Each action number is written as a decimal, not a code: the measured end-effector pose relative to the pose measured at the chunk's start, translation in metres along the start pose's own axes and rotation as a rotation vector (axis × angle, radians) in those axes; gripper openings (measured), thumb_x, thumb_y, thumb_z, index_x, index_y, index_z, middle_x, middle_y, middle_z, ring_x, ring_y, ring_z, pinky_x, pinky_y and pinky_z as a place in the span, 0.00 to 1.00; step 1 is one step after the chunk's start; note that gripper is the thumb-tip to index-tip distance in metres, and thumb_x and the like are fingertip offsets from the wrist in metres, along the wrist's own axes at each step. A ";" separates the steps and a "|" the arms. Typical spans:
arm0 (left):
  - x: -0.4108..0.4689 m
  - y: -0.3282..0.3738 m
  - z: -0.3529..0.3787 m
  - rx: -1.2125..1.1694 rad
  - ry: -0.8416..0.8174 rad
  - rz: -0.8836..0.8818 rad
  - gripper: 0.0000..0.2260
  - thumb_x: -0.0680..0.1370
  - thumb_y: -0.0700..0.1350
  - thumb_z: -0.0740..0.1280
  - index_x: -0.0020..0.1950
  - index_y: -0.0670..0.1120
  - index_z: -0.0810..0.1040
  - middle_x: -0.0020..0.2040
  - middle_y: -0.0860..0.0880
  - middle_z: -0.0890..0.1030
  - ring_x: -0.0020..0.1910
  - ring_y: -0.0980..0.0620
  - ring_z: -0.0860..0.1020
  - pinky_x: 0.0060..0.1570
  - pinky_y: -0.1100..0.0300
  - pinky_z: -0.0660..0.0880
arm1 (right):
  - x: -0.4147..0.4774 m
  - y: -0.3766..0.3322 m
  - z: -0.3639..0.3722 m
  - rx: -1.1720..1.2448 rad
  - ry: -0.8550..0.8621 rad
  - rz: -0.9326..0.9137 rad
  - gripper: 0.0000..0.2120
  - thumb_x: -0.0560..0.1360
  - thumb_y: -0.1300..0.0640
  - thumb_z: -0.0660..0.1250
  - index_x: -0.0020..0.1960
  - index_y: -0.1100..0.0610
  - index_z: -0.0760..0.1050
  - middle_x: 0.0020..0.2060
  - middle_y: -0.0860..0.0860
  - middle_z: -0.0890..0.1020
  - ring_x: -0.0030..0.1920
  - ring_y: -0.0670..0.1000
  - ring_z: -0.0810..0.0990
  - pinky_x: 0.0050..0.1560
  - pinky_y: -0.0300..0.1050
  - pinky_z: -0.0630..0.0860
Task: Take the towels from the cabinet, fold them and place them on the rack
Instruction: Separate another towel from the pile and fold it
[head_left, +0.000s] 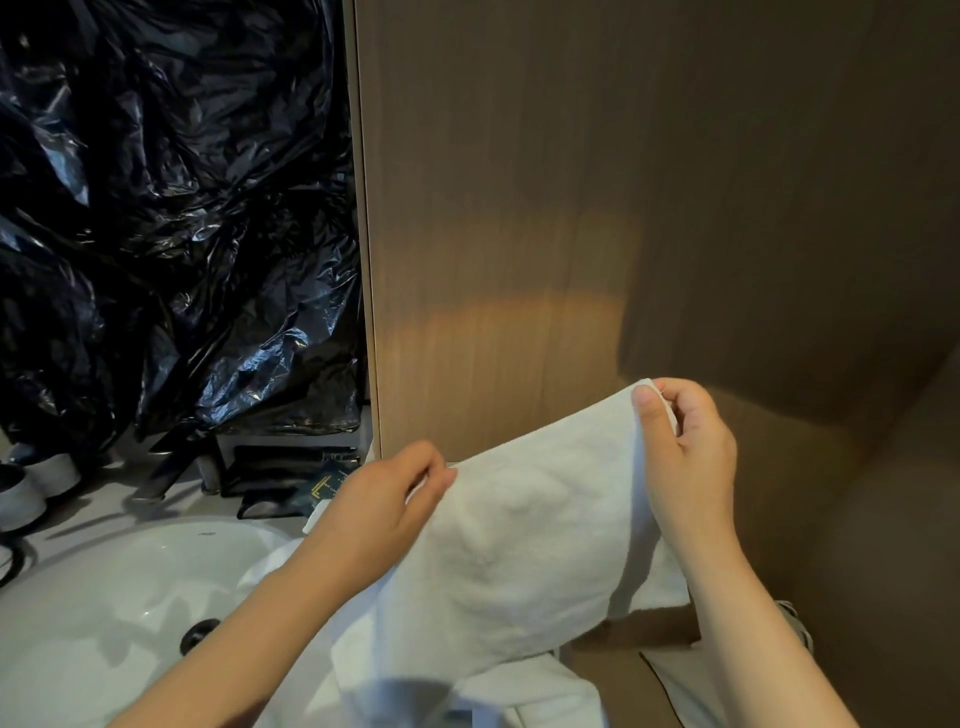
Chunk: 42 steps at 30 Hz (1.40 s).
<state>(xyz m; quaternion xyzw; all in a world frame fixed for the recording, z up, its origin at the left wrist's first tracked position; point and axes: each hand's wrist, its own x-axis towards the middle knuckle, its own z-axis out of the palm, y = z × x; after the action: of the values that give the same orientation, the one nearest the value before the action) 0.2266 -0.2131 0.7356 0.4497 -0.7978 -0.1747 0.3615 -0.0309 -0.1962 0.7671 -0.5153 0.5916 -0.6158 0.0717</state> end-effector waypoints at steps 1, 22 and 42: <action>0.001 0.001 -0.001 -0.015 0.007 0.009 0.10 0.80 0.51 0.63 0.39 0.54 0.69 0.31 0.52 0.73 0.32 0.54 0.71 0.32 0.66 0.65 | 0.001 0.000 0.000 -0.005 0.004 0.000 0.05 0.81 0.47 0.62 0.46 0.41 0.72 0.44 0.36 0.77 0.49 0.32 0.75 0.43 0.28 0.68; 0.028 0.036 -0.012 -0.098 -0.129 0.162 0.02 0.77 0.43 0.70 0.46 0.49 0.78 0.39 0.53 0.80 0.39 0.54 0.76 0.37 0.66 0.69 | -0.019 -0.014 0.008 -0.113 -0.639 -0.209 0.21 0.80 0.46 0.64 0.71 0.36 0.66 0.66 0.29 0.71 0.68 0.31 0.66 0.70 0.39 0.66; -0.001 0.007 -0.021 0.017 -0.179 0.095 0.14 0.75 0.53 0.70 0.55 0.60 0.68 0.39 0.56 0.77 0.36 0.58 0.75 0.41 0.60 0.74 | -0.006 0.002 0.006 -0.133 -0.516 -0.193 0.07 0.80 0.48 0.58 0.44 0.47 0.71 0.43 0.39 0.75 0.47 0.41 0.75 0.40 0.28 0.70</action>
<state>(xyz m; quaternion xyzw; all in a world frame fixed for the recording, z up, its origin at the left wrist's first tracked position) 0.2385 -0.2075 0.7532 0.3971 -0.8488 -0.1901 0.2927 -0.0243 -0.1963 0.7609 -0.7125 0.5413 -0.4281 0.1270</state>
